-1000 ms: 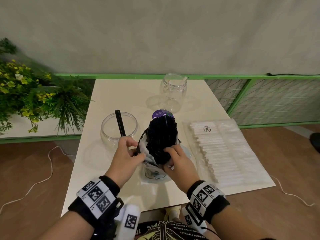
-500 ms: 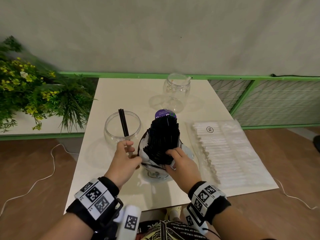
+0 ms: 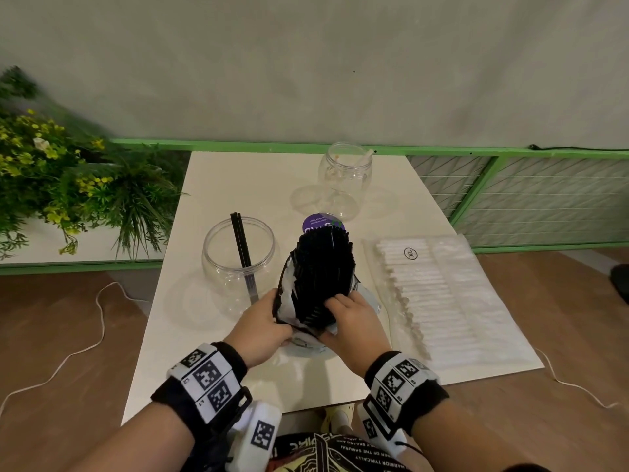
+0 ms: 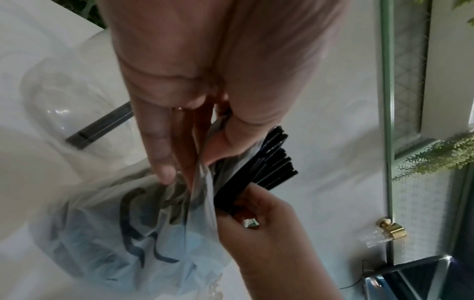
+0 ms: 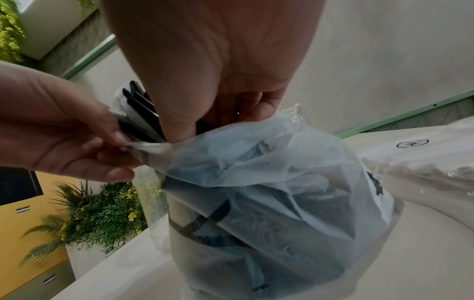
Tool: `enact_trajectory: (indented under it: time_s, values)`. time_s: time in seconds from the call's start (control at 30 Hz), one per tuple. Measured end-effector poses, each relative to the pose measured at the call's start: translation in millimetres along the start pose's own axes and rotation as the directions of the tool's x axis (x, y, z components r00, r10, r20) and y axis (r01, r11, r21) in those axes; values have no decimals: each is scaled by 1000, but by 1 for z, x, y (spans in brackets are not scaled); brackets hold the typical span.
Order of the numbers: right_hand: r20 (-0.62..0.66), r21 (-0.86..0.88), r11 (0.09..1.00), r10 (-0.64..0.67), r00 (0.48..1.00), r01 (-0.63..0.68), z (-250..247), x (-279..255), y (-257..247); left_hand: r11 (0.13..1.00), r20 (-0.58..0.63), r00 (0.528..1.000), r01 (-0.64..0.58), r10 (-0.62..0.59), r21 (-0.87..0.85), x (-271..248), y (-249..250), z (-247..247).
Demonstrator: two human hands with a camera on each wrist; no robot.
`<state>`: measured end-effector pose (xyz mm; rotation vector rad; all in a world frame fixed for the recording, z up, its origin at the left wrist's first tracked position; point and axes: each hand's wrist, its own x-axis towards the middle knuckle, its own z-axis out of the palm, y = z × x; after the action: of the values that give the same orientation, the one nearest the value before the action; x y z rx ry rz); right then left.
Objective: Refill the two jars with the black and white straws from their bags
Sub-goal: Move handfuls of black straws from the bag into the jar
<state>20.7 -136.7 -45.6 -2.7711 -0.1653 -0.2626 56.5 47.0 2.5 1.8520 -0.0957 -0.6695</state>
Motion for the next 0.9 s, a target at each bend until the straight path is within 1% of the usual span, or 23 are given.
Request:
enact_trajectory:
  time_s: [0.2, 0.27, 0.37, 0.43, 0.5, 0.57, 0.6, 0.63, 0.67, 0.73, 0.77, 0.8, 0.83, 0.9]
  values:
    - [-14, -2, 1000, -23, 1000, 23, 6, 4, 4, 997, -3, 997, -76, 76, -11, 5, -1, 4]
    - [-32, 24, 999, -24, 999, 25, 4, 4, 4, 995, -27, 995, -100, 100, 15, 6, -2, 4]
    - [-106, 86, 995, -35, 994, 44, -6, 5, 5, 990, -71, 990, -116, 121, 79, 7, -3, 3]
    - [-194, 167, 985, 1, 981, 32, -17, 8, 3, 988, -91, 988, -117, 127, 104, 8, -3, 3]
    - [-286, 244, 969, 94, 954, -22, -31, 11, 2, 987, -103, 986, -120, 131, 106, 8, -4, 2]
    - [-321, 340, 938, 183, 929, -68, -46, 17, 4, 987, -112, 984, -128, 138, 98, 9, -4, 3]
    - [-324, 385, 920, 202, 924, -66, -52, 20, 6, 987, -116, 983, -129, 140, 91, 9, -4, 3]
    - [-346, 397, 917, 193, 918, -43, -57, 22, 9, 988, -118, 983, -133, 142, 84, 9, -3, 4]
    - [-400, 365, 931, 158, 903, -1, -60, 25, 12, 987, -118, 982, -138, 147, 80, 10, -4, 5]
    - [-520, 242, 968, 78, 850, 59, -61, 30, 20, 986, -114, 981, -149, 157, 78, 11, -4, 6]
    - [-557, 203, 977, 65, 828, 59, -61, 31, 24, 985, -111, 981, -152, 160, 78, 11, -4, 6]
    - [-574, 183, 982, 60, 816, 57, -60, 33, 27, 985, -108, 981, -156, 164, 79, 11, -4, 6]
    - [-574, 173, 983, 50, 817, 61, -60, 34, 28, 984, -104, 981, -158, 166, 82, 12, -4, 6]
    - [-543, 163, 983, 15, 840, 87, -60, 35, 28, 983, -96, 980, -166, 174, 83, 12, -6, 5]
